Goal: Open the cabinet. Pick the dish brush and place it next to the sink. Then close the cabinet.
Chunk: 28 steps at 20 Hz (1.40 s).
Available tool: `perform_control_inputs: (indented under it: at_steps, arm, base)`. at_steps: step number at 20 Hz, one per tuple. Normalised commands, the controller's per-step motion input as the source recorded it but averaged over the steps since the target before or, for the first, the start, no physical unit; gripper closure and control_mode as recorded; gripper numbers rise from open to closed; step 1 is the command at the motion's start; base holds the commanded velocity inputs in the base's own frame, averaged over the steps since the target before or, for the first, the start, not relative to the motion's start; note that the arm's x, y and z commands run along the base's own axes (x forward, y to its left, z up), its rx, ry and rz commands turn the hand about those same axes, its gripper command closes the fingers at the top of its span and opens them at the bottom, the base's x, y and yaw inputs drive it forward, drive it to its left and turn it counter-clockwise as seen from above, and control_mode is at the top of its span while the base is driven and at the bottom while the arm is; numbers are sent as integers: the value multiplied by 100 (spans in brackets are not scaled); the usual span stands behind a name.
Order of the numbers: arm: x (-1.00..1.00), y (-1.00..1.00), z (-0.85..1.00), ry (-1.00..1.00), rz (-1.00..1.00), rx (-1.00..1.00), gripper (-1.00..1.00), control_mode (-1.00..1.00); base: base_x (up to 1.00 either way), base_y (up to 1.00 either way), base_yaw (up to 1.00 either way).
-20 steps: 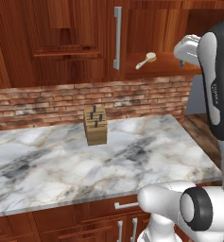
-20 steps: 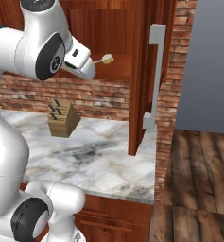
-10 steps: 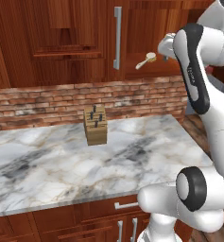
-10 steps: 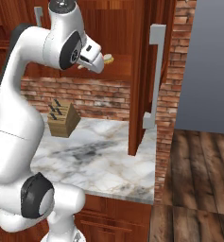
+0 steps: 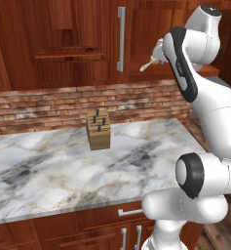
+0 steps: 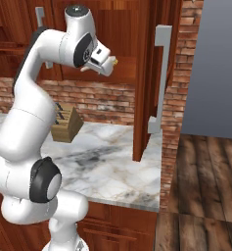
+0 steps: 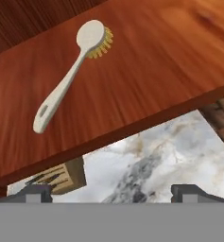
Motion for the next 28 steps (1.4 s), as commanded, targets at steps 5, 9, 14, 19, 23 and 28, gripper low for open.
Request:
perform_control_inputs:
  at_steps: [5, 9, 14, 19, 23, 28]
  arm:
    - [47, 0, -3, 0, -2, 0, -100, -100]
    - [26, 0, 0, 0, 0, 0, -100, -100]
    - [39, 0, -12, 0, 0, 0, -100, -100]
    - [48, 0, -12, 0, 0, 0, -100, -100]
    - [25, 0, 0, 0, 0, 0, -100, -100]
    - [26, 0, 0, 0, 0, 0, -100, -100]
  base:
    - [0, 0, 0]
    - [0, 0, 0]
    - [0, 0, 0]
    - [0, 0, 0]
    - [0, 0, 0]
    - [0, 0, 0]
